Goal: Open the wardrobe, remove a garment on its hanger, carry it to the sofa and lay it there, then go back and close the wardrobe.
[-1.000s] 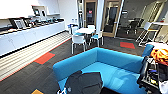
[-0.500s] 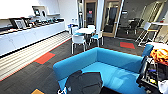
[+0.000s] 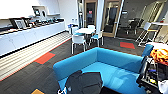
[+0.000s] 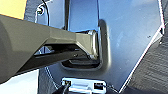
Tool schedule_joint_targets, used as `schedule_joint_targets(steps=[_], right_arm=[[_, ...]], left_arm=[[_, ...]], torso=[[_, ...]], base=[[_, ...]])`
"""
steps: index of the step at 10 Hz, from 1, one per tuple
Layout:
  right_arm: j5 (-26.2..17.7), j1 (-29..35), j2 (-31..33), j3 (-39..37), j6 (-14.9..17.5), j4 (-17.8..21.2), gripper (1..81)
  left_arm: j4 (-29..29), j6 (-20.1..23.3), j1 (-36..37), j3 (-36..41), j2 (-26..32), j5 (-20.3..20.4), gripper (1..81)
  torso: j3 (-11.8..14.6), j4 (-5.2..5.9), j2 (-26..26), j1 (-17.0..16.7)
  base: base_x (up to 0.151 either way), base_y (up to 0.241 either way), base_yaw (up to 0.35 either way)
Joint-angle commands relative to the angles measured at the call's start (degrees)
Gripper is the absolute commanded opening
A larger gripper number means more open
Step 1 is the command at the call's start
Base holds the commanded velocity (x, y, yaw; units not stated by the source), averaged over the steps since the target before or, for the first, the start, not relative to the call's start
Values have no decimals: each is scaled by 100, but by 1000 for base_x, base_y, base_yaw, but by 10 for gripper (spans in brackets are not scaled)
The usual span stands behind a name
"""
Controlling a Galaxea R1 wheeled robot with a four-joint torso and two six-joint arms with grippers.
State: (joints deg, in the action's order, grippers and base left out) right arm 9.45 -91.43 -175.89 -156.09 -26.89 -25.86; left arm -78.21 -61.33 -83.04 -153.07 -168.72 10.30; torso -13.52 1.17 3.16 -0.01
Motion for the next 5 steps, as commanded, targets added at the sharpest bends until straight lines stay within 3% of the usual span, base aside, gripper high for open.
schedule_joint_targets(steps=[1, 3, 5], right_arm=[[-268, 84, -46, 9, 17, -42, 811], [-268, 77, -46, 9, 17, -42, 811], [-268, 77, -46, 9, 17, -42, 811]], left_arm=[[-54, 16, 187, 5, 48, -169, 811], [-90, 16, 196, 5, 48, -169, 811], [-97, 16, 196, 5, 48, -186, 811]], torso=[[0, 0, 0, 1], [0, 0, 0, 1], [0, 0, 0, 1]], base=[[0, 0, 0], [0, 0, 0], [0, 0, 183]])
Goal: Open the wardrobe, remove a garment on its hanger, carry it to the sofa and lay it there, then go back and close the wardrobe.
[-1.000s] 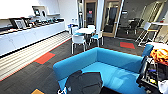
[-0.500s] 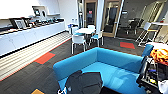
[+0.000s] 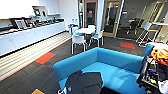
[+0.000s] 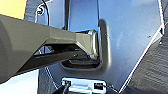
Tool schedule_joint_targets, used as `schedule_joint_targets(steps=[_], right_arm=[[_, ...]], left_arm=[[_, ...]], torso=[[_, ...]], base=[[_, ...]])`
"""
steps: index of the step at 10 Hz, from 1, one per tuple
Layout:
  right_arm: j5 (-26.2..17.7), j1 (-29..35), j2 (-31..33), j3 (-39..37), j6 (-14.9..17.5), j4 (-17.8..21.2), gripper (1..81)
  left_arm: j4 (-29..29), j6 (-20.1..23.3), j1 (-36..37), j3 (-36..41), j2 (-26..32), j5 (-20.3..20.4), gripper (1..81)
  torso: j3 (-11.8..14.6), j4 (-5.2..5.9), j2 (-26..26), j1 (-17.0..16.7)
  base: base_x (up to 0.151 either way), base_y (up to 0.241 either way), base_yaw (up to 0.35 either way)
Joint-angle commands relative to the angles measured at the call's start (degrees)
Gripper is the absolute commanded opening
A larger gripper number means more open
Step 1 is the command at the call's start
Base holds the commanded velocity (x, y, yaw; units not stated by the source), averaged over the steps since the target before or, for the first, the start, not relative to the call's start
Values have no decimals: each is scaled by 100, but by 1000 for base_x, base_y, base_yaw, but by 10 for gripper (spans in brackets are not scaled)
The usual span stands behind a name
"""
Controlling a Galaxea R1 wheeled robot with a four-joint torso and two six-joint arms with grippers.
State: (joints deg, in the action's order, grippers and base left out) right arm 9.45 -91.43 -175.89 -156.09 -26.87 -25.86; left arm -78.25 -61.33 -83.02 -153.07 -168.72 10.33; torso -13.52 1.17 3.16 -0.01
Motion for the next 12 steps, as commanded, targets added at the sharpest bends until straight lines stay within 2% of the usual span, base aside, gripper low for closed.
schedule_joint_targets(steps=[1, 7, 12], right_arm=[[-268, 76, -46, -17, 15, -42, 811], [-268, 85, -63, -17, 15, -42, 811], [-286, 120, -98, -17, 15, -42, 811]], left_arm=[[-85, 16, 194, 5, 48, -189, 811], [-85, 25, 193, -4, 31, -206, 811], [-50, 25, 193, -347, -163, -198, 811]], torso=[[0, 0, 0, 1], [0, 0, -2, 3], [0, 0, -2, 1]], base=[[0, 0, 245], [0, 0, 249], [0, 0, 254]])
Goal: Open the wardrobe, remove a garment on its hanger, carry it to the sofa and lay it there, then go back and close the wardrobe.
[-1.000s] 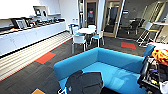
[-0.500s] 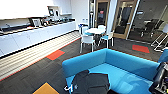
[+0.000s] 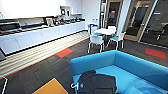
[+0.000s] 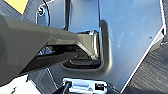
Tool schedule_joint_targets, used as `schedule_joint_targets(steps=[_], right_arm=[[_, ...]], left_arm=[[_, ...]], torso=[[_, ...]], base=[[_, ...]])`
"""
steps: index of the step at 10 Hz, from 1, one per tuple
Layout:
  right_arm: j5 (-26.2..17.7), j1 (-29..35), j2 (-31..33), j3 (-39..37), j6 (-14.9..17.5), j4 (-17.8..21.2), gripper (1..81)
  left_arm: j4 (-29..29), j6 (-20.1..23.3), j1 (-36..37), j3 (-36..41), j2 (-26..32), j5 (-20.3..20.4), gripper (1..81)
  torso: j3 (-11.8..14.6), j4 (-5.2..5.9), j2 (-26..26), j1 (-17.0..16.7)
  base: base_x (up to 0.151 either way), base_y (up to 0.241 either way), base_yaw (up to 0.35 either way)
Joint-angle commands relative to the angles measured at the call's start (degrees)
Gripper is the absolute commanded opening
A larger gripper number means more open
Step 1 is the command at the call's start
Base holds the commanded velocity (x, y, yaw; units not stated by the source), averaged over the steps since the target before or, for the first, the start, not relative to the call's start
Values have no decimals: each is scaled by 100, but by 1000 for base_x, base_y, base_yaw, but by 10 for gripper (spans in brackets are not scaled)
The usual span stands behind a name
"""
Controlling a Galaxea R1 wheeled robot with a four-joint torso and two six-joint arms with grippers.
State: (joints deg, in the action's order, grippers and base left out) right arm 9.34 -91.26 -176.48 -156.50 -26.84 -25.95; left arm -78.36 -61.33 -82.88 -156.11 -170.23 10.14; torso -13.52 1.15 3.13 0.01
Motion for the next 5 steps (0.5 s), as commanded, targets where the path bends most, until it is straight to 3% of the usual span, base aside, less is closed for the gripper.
schedule_joint_targets(steps=[1, 5], right_arm=[[-275, 103, -47, 24, 12, -33, 811], [-275, 103, -47, -37, 12, -33, 811]], left_arm=[[-39, 25, 180, -42, -29, -179, 811], [-39, 16, 188, -42, -20, -188, 811]], torso=[[0, 0, 0, 0], [0, 0, 0, 0]], base=[[0, 0, 258], [0, 0, 259]])
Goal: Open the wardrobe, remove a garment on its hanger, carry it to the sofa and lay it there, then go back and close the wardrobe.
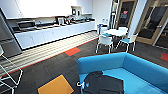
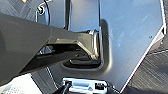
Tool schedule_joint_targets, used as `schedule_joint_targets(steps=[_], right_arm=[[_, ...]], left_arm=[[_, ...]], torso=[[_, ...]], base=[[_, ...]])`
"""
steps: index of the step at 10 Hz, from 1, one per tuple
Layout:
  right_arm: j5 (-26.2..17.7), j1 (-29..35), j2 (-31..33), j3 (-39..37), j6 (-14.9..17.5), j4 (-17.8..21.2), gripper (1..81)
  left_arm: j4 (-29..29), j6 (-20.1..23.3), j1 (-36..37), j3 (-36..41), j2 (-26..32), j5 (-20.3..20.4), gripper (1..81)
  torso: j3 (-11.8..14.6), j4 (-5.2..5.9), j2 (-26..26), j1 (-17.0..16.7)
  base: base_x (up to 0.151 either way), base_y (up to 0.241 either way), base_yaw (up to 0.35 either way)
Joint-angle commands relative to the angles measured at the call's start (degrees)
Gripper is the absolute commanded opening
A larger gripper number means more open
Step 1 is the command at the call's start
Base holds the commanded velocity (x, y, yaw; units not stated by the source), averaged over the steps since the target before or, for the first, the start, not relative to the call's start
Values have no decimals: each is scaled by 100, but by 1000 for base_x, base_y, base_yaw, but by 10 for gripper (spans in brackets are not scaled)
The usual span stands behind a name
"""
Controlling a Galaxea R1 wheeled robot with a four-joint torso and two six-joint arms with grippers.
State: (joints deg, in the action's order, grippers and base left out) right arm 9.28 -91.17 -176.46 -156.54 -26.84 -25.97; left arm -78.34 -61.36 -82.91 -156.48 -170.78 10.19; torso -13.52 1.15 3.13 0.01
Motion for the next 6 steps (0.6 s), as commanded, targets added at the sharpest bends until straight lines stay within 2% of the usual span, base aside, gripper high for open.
schedule_joint_targets(steps=[1, 6], right_arm=[[-269, 94, -59, -42, 12, -31, 811], [-269, 86, -76, -42, 12, -31, 811]], left_arm=[[-41, 18, 183, -6, 35, -193, 811], [-58, 18, 183, -6, 35, -193, 811]], torso=[[0, 0, 0, 0], [0, 0, 0, 0]], base=[[0, 0, 260], [0, 0, 262]])
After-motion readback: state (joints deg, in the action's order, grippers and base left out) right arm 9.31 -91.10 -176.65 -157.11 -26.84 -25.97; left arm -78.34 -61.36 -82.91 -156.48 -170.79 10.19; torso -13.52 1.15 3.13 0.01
